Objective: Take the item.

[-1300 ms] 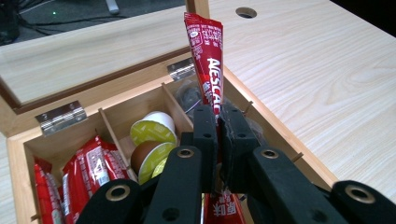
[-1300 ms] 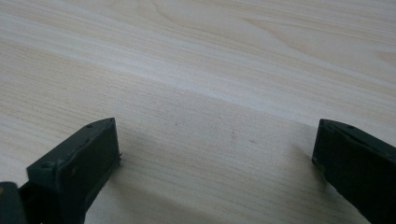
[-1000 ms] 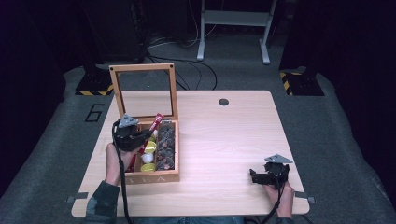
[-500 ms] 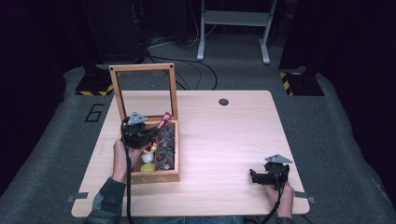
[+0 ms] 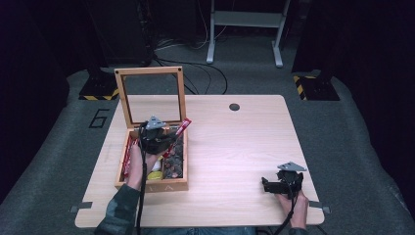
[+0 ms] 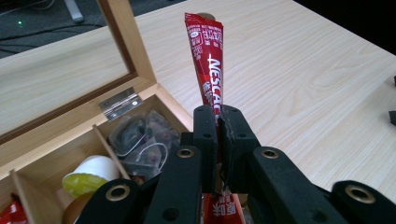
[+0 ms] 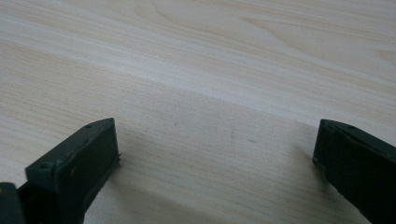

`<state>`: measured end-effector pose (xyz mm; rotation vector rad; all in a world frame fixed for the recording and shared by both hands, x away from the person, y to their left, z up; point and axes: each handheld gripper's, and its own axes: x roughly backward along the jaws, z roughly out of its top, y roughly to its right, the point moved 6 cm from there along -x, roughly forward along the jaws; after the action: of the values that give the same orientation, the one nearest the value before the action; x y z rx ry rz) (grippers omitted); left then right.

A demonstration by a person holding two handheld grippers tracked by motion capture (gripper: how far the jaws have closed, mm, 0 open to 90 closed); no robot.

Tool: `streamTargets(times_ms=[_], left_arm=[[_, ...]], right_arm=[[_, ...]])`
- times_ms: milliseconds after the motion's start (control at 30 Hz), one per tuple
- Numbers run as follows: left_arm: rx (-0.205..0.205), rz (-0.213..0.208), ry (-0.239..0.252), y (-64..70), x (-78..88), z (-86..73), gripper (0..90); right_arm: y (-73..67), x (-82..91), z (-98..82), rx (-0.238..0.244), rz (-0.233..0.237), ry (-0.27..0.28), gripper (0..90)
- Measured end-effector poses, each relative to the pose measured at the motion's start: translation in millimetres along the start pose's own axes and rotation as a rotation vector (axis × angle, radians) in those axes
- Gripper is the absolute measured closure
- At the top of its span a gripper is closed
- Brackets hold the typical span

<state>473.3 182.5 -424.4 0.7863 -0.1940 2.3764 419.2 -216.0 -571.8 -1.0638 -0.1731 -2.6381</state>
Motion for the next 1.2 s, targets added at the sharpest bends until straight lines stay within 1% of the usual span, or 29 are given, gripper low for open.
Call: streamTargets(times_ms=[233,367,467,500,567,600,633,667,733,767,800,833,867,900,933,967,1000,1200], left_arm=[[-0.012,-0.019,0.0,8.9,-7.3,6.0,85.1],[-0.025,-0.031,-0.011,14.1,-11.7,8.0,85.1],[-0.025,-0.036,-0.011,17.8,-16.1,9.6,85.1],[-0.033,-0.038,-0.017,18.4,-17.4,10.0,85.1],[-0.027,-0.047,-0.011,21.2,-20.8,11.9,85.1],[-0.04,-0.05,-0.02,21.8,-21.8,12.3,85.1],[-0.033,-0.051,-0.017,23.7,-23.7,12.9,85.1],[-0.041,-0.057,-0.019,24.7,-25.4,13.0,85.1],[-0.037,-0.064,-0.022,27.7,-28.4,13.2,85.0],[-0.046,-0.066,-0.026,28.4,-29.5,13.2,85.1],[-0.04,-0.068,-0.021,30.5,-31.2,13.7,85.0],[-0.041,-0.067,-0.022,31.3,-32.0,14.0,85.0],[-0.052,-0.072,-0.031,31.8,-32.5,14.0,85.1],[-0.044,-0.073,-0.022,33.8,-34.2,14.7,85.0],[-0.06,-0.074,-0.034,34.3,-34.8,14.6,85.0],[-0.054,-0.075,-0.027,36.1,-36.3,15.2,85.1],[-0.061,-0.079,-0.031,37.1,-37.4,15.6,85.0],[-0.07,-0.098,-0.033,46.8,-45.4,19.0,85.0]], right_arm=[[0.0,0.0,0.0,-0.001,0.0,0.0,0.0],[0.0,0.0,0.0,0.0,0.0,0.0,0.0],[0.0,0.0,0.0,0.001,0.001,0.0,0.0],[0.0,0.0,0.0,0.0,0.0,0.0,0.0],[-0.1,0.0,0.0,0.0,0.0,0.0,0.0],[-0.1,0.0,0.0,0.0,0.0,0.0,0.0],[0.0,0.0,0.0,0.0,0.0,0.0,0.0],[0.0,0.0,0.0,0.0,0.0,0.0,0.0],[0.0,0.0,0.0,0.0,0.0,0.0,0.0],[-0.1,0.0,0.0,0.0,0.001,0.0,0.0],[0.0,0.0,0.0,0.0,0.001,0.0,0.0],[-0.1,0.0,0.0,0.001,0.001,0.0,0.0],[-0.1,0.0,0.0,0.0,0.001,0.0,0.0],[-0.1,0.0,0.0,0.0,0.001,0.0,0.0],[-0.1,0.0,0.0,0.0,0.001,0.0,0.0],[-0.1,0.0,0.0,0.0,0.001,0.0,0.0],[-0.1,0.0,0.0,0.0,0.0,0.0,0.0],[-0.1,0.0,0.0,0.0,0.0,0.0,0.0]])
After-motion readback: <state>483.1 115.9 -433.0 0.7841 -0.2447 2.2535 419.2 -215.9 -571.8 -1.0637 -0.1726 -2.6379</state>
